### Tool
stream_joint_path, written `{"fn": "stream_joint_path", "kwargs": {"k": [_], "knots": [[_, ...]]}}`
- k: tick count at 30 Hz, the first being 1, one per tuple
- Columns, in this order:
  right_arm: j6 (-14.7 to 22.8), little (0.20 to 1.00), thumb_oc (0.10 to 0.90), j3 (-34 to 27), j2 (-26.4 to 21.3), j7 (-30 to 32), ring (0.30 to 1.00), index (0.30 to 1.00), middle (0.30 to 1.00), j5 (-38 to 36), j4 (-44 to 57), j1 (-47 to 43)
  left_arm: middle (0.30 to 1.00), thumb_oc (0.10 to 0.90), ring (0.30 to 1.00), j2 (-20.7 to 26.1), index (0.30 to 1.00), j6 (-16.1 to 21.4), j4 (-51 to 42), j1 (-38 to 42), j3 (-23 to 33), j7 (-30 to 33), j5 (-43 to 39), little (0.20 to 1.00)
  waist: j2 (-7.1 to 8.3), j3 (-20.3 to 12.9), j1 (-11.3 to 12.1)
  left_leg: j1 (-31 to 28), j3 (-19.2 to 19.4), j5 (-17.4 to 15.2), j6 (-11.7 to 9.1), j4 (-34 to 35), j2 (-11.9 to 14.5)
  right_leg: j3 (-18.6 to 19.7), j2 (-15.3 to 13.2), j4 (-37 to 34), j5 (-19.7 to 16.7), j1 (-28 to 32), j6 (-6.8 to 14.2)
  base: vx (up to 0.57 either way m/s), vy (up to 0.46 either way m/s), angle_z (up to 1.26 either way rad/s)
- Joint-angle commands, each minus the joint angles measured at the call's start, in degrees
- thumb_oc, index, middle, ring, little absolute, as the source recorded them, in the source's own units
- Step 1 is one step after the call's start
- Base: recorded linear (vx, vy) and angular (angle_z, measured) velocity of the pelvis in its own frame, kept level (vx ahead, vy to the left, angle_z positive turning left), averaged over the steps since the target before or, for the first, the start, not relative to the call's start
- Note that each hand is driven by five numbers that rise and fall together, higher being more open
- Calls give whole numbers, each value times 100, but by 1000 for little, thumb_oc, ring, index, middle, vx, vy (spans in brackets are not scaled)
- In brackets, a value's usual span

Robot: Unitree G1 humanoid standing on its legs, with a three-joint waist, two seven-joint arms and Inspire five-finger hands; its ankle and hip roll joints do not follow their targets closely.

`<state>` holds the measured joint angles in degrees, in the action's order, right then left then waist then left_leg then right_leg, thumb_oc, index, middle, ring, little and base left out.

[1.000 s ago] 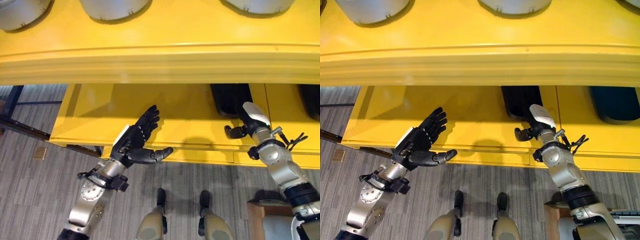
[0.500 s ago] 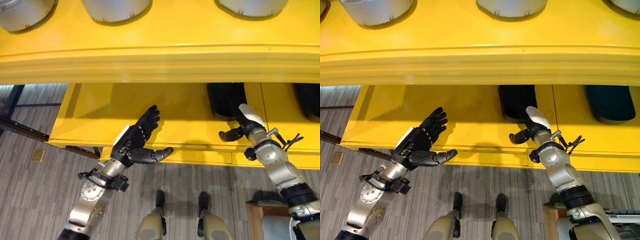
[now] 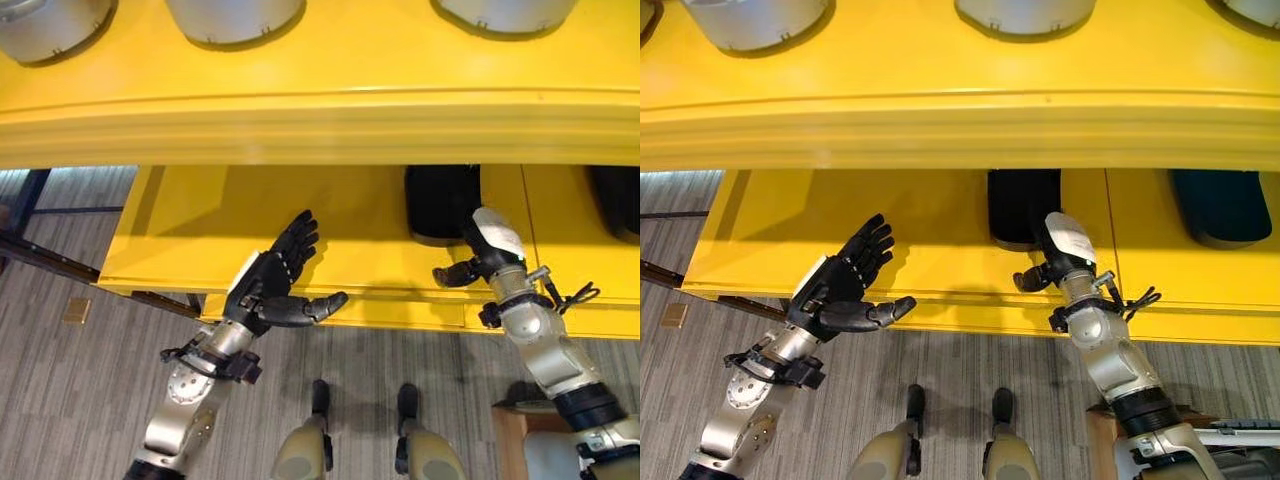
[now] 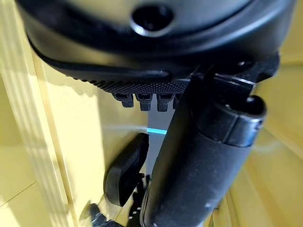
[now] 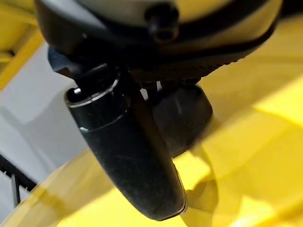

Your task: Move parts from the plastic box to the shelf.

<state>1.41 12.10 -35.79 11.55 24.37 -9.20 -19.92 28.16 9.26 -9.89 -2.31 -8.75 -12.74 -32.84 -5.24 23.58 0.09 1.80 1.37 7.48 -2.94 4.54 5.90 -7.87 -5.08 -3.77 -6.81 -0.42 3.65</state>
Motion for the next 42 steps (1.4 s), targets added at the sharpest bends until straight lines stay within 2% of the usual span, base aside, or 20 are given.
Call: {"fn": "stream_joint_path", "kwargs": {"k": [1, 4, 11, 14, 17, 21, 23, 26, 28, 30, 34, 35, 38, 41, 42], "knots": [[765, 1000, 900, -232, -44, 985, 1000, 1000, 1000, 442, 605, -225, 1000, 900, 1000, -42, 1000, 803, -576, 32, 105, 28, 1, 1000, 129, -598, 4, -73, -22, -443, -145, -335, 187, 216, -114, 1003, 975, -169, -81, 15, 66, -4], [530, 1000, 900, -281, -103, 1275, 1000, 1000, 1000, 693, 617, -137, 1000, 900, 1000, -40, 1000, 761, -659, -18, 94, 47, -62, 1000, 71, -623, -6, -86, -18, -456, -142, -336, 159, 217, -141, 997, 985, -159, -73, 31, 73, -1], [471, 1000, 900, -269, -231, 1446, 1000, 1000, 1000, 654, 447, -107, 1000, 900, 1000, 1, 1000, 787, -704, -73, 80, 40, -157, 1000, 24, -632, -2, -98, -15, -445, -134, -315, 127, 209, -172, 968, 970, -152, -73, 1, 10, 0], [959, 1000, 900, -319, -215, 1649, 1000, 1000, 1000, 580, 531, -83, 1000, 900, 1000, -11, 1000, 792, -732, -99, 86, 69, -170, 1000, 13, -656, -15, -114, -10, -445, -130, -294, 122, 217, -175, 958, 974, -148, -75, 0, 0, 0], [1297, 1000, 900, -358, -157, 1813, 1000, 1000, 1000, 637, 727, -32, 1000, 900, 1000, -43, 1000, 821, -728, -124, 99, 64, -151, 1000, 14, -684, -27, -130, -1, -449, -132, -289, 122, 226, -177, 944, 974, -130, -77, 2, 12, 0], [1508, 1000, 900, -441, -81, 1732, 1000, 1000, 1000, 336, 1128, 160, 1000, 900, 1000, -98, 1000, 791, -770, -199, 120, 94, -146, 1000, 15, -742, -52, -158, 21, -469, -132, -287, 117, 249, -175, 924, 975, -102, -73, 10, 62, 0], [1723, 1000, 900, -636, 179, 1655, 1000, 1000, 1000, -222, 1811, 900, 1000, 900, 1000, -217, 1000, 784, -799, -401, 256, 111, -184, 1000, 73, -861, -148, -222, 84, -516, -125, -289, 111, 343, -171, 852, 939, -33, -46, 38, 132, -1], [1770, 1000, 900, -743, 456, 1578, 1000, 1000, 1000, -534, 2110, 1405, 1000, 900, 1000, -268, 1000, 769, -804, -540, 376, 48, -241, 1000, 130, -948, -230, -268, 136, -554, -107, -289, 98, 417, -174, 787, 899, 14, -19, 27, 128, -10], [1732, 1000, 900, -786, 674, 1499, 1000, 1000, 1000, -741, 2262, 1755, 1000, 900, 1000, -268, 1000, 721, -782, -632, 443, -96, -186, 1000, 176, -1000, -311, -305, 183, -598, -79, -288, 65, 504, -183, 721, 842, 41, 21, -12, 149, -15], [1708, 1000, 900, -803, 787, 1408, 1000, 1000, 1000, -834, 2442, 2066, 1000, 900, 1000, -223, 1000, 996, -808, -717, 493, -274, -100, 1000, 209, -1034, -390, -358, 232, -624, -46, -262, 25, 592, -194, 617, 762, 80, 66, -21, 150, -12], [1617, 1000, 900, -789, 805, 1325, 1000, 1000, 1000, -1051, 2632, 2446, 1000, 900, 1000, -115, 1000, 940, -902, -802, 506, -524, -399, 1000, 289, -1138, -496, -470, 343, -672, 11, -177, -72, 733, -232, 377, 583, 174, 193, 1, 193, -16], [1536, 1000, 900, -746, 787, 1284, 1000, 1000, 1000, -1291, 2571, 2562, 1000, 900, 1000, -69, 1000, 984, -860, -745, 419, -666, -447, 1000, 352, -1234, -565, -558, 442, -698, 70, -92, -155, 793, -274, 198, 443, 241, 287, 37, 315, -11], [1532, 1000, 900, -727, 780, 1310, 1000, 1000, 1000, -1368, 2523, 2648, 1000, 900, 1000, -25, 1000, 1052, -841, -678, 306, -1024, -693, 1000, 399, -1297, -625, -602, 551, -734, 112, -44, -200, 835, -311, 104, 353, 246, 368, 26, 230, -15], [1263, 1000, 900, -706, 714, 1569, 1000, 1000, 1000, -611, 2493, 2701, 1000, 900, 1000, 67, 1000, 1189, -877, -577, 140, -1374, -840, 1000, 447, -1332, -717, -645, 735, -802, 177, -24, -262, 914, -407, 7, 225, 228, 494, 32, 262, -11], [1041, 1000, 900, -677, 598, 1702, 1000, 1000, 1000, -475, 2422, 2616, 1000, 900, 1000, 124, 1000, 1044, -865, -455, -1, -1345, -856, 1000, 462, -1331, -785, -687, 857, -839, 229, -11, -293, 961, -461, -22, 163, 215, 559, 47, 255, -15]]}}
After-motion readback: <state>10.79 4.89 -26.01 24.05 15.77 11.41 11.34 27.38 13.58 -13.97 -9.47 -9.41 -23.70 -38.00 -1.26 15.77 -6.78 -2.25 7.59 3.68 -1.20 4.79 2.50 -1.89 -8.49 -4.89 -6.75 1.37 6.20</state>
